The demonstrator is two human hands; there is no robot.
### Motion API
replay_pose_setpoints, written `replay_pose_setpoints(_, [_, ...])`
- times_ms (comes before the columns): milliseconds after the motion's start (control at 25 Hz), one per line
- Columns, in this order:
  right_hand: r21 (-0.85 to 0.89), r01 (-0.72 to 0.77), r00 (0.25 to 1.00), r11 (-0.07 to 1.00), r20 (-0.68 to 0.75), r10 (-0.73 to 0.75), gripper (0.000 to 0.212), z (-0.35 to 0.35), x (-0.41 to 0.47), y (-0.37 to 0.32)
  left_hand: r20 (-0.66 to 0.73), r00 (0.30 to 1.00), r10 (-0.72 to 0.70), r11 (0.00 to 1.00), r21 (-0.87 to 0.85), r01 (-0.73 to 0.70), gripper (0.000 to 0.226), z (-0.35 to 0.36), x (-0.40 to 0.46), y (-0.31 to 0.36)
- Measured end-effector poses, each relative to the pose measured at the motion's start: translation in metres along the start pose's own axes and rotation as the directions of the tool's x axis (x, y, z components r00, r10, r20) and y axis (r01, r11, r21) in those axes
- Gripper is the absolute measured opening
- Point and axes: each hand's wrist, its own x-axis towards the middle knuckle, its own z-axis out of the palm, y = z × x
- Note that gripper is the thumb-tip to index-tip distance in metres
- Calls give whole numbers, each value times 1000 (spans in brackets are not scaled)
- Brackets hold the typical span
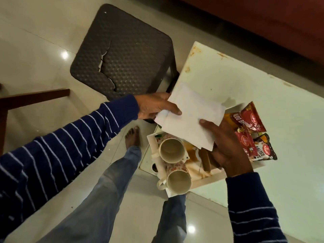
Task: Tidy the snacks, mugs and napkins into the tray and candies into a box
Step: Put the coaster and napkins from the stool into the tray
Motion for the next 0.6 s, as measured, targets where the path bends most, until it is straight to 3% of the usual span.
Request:
replay_pose_setpoints(120, [19, 10, 997, 1000, -76, -9, 35, -24, -27, 7, -74, 997, -24, 992, 123, 33, 37, 29, 11, -2])
replay_pose_setpoints(240, [-31, 77, 992, 997, -100, -80, 34, -49, -49, 22, -39, 999, -30, 980, 198, 37, 22, 54, 20, -6])
replay_pose_setpoints(400, [36, 51, 990, 998, -134, -46, 57, -66, -72, 55, 7, 995, -102, 961, 259, 96, 36, 79, 31, -15])
replay_pose_setpoints(480, [95, 16, 978, 995, -207, 4, 53, -72, -83, 73, -17, 990, -142, 966, 218, 142, 32, 90, 38, -21])
replay_pose_setpoints(600, [205, 12, 958, 979, -284, 47, 37, -79, -96, 96, -160, 976, -145, 963, 205, 177, 21, 107, 51, -30])
